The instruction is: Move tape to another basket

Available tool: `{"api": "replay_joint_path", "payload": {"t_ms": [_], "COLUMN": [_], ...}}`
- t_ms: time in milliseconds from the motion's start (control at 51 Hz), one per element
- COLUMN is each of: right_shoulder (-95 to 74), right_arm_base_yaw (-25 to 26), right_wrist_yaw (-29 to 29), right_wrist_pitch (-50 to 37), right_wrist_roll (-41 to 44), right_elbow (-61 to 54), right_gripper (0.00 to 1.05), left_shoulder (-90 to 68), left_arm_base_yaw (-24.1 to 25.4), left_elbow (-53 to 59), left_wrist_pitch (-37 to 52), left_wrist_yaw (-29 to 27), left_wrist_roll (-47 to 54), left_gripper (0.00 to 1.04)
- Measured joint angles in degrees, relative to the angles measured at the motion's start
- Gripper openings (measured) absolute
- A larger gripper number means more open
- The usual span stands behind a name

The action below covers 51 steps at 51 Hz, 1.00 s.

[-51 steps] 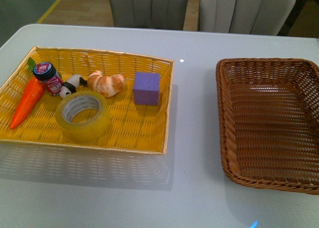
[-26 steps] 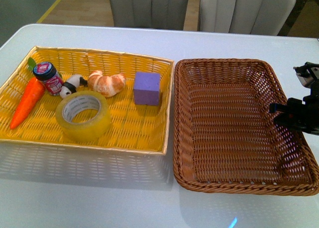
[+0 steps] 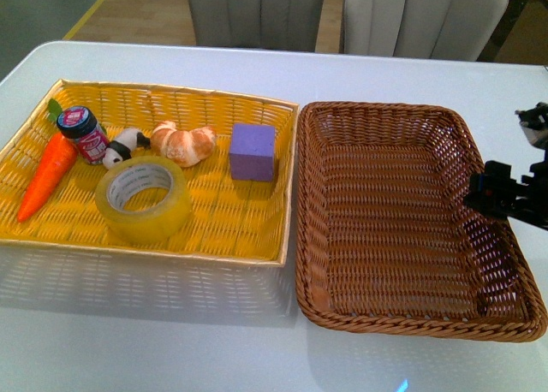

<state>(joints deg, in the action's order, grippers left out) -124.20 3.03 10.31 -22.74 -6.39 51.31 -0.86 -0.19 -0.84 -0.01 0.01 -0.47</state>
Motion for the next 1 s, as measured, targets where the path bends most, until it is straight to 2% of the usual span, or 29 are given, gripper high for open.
{"api": "replay_joint_path", "payload": {"t_ms": [78,235,275,608,647,706,765,824,882,941,980,1000], "right_shoulder": [4.33,13.51,15.61,35.23,34.05,31.39,31.34,33.48,36.63,40.83,45.24,45.55], "right_arm_base_yaw": [1.31,3.37,3.8,5.66,5.62,5.16,4.33,3.63,3.28,3.02,2.36,2.29], "right_wrist_yaw": [0.0,-1.07,-1.07,-1.77,-1.92,-2.91,-3.04,-3.32,-4.0,-5.05,-5.27,-5.29], "right_wrist_pitch": [-1.84,-5.2,-5.62,-7.19,-14.38,-32.92,-43.69,-48.22,-48.85,-46.18,-42.66,-42.51], "right_wrist_roll": [-0.35,-0.66,-1.07,-3.34,-2.14,1.79,3.54,4.42,4.85,5.2,5.46,5.53], "right_elbow": [-2.21,-7.21,-8.48,-20.48,-22.25,-27.76,-32.39,-34.56,-36.06,-37.51,-39.23,-39.39], "right_gripper": [0.71,0.95,0.97,0.96,0.91,0.79,0.69,0.6,0.51,0.41,0.29,0.28], "left_shoulder": [0.0,0.0,0.0,0.0,0.0,0.0,0.0,0.0,0.0,0.0,0.0,0.0], "left_arm_base_yaw": [0.0,0.0,0.0,0.0,0.0,0.0,0.0,0.0,0.0,0.0,0.0,0.0], "left_elbow": [0.0,0.0,0.0,0.0,0.0,0.0,0.0,0.0,0.0,0.0,0.0,0.0], "left_wrist_pitch": [0.0,0.0,0.0,0.0,0.0,0.0,0.0,0.0,0.0,0.0,0.0,0.0], "left_wrist_yaw": [0.0,0.0,0.0,0.0,0.0,-0.02,-0.02,0.0,0.0,-0.02,0.0,0.0], "left_wrist_roll": [0.0,0.0,0.0,0.0,0.0,0.0,0.0,0.0,0.0,0.0,0.0,0.0], "left_gripper": [0.96,0.96,0.96,0.96,0.96,0.96,0.96,0.96,0.96,0.96,0.96,0.96]}}
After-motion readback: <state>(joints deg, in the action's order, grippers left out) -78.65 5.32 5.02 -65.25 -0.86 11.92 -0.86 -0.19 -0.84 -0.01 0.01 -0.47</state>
